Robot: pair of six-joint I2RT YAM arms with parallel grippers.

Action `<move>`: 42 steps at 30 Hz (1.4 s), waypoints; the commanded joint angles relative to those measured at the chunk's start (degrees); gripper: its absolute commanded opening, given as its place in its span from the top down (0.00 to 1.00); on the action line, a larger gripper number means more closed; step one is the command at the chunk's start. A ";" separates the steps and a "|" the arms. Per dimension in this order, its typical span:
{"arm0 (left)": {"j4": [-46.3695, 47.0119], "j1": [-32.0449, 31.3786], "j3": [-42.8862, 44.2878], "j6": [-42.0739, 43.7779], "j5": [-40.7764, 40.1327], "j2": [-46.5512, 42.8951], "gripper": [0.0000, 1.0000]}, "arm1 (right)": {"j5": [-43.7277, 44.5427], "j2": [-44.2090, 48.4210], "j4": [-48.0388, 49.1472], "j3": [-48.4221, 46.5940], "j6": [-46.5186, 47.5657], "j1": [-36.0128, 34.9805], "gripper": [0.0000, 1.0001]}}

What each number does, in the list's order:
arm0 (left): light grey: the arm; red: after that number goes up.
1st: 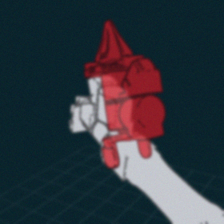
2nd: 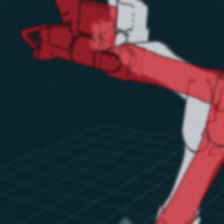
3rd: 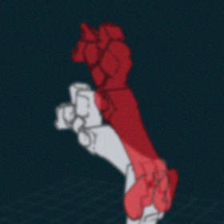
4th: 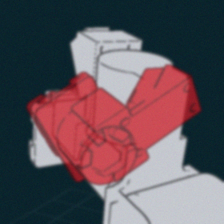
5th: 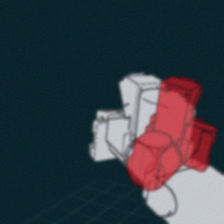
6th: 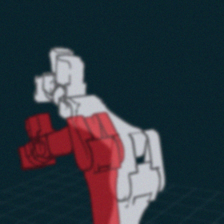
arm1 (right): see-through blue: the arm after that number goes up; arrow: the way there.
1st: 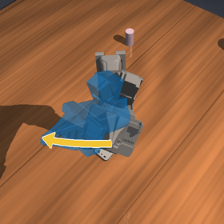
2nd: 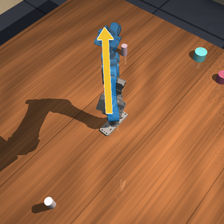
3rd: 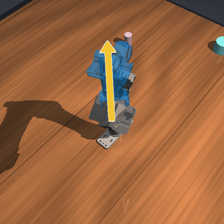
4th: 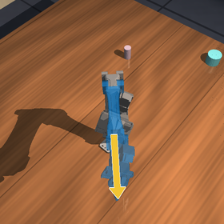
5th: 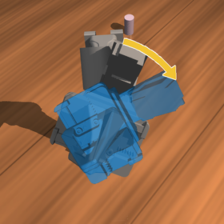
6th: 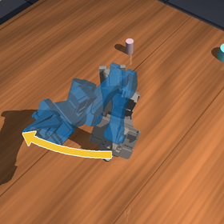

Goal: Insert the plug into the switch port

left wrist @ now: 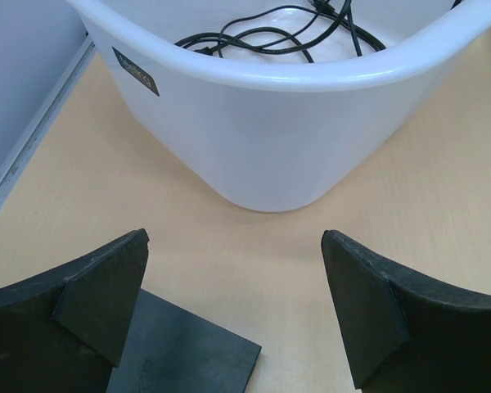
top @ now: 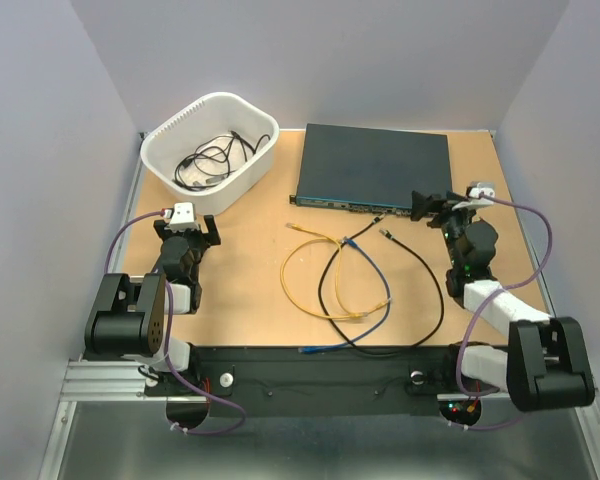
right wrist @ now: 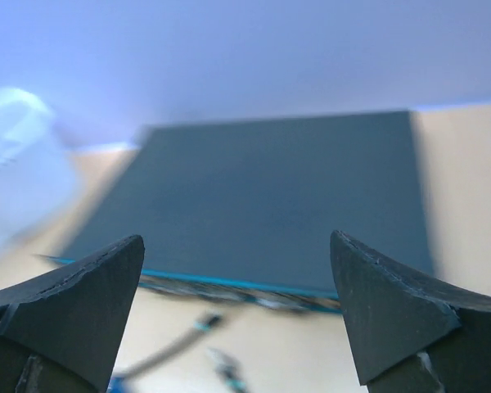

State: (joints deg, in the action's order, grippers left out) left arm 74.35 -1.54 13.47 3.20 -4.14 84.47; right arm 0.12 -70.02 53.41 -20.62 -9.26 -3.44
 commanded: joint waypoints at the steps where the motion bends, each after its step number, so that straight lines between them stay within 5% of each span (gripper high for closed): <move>1: 14.07 -0.30 0.41 1.02 -0.25 -1.06 0.01 | -16.10 6.81 -6.20 -4.51 -19.57 -0.69 0.00; 4: 14.07 -0.22 0.41 1.02 -0.25 -1.14 0.01 | -17.42 6.39 -12.71 -5.91 -28.35 -0.51 0.00; 9: 14.07 -0.22 0.41 1.02 -0.25 -1.14 0.01 | -19.91 6.38 -23.68 -10.31 -25.30 -4.19 0.00; 11: 14.07 -0.22 0.41 0.93 -0.25 -1.06 0.01 | -13.26 9.00 -30.77 -14.69 -18.55 -10.84 0.00; 21: 14.07 -0.30 0.41 1.02 -0.17 -1.06 0.01 | 0.57 4.81 -44.70 -26.92 -14.47 -35.48 0.00; 27: 14.07 -0.04 0.41 0.84 0.01 -1.14 0.01 | 13.40 -9.85 -50.85 -37.98 -16.49 -47.70 0.00; 33: 14.07 -0.04 0.41 0.93 0.10 -1.06 0.01 | 23.60 -24.72 -58.59 -47.74 -22.39 -49.20 0.00; 42: 13.90 -0.04 0.50 0.58 -0.42 -1.06 0.01 | 28.28 -36.23 -59.74 -58.56 -12.28 -47.80 0.07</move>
State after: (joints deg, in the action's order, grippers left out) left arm 74.32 -1.52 13.47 3.18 -4.08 84.47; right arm 24.36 -104.53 -6.66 -72.97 -26.15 -52.42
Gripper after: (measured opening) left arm 0.986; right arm 0.967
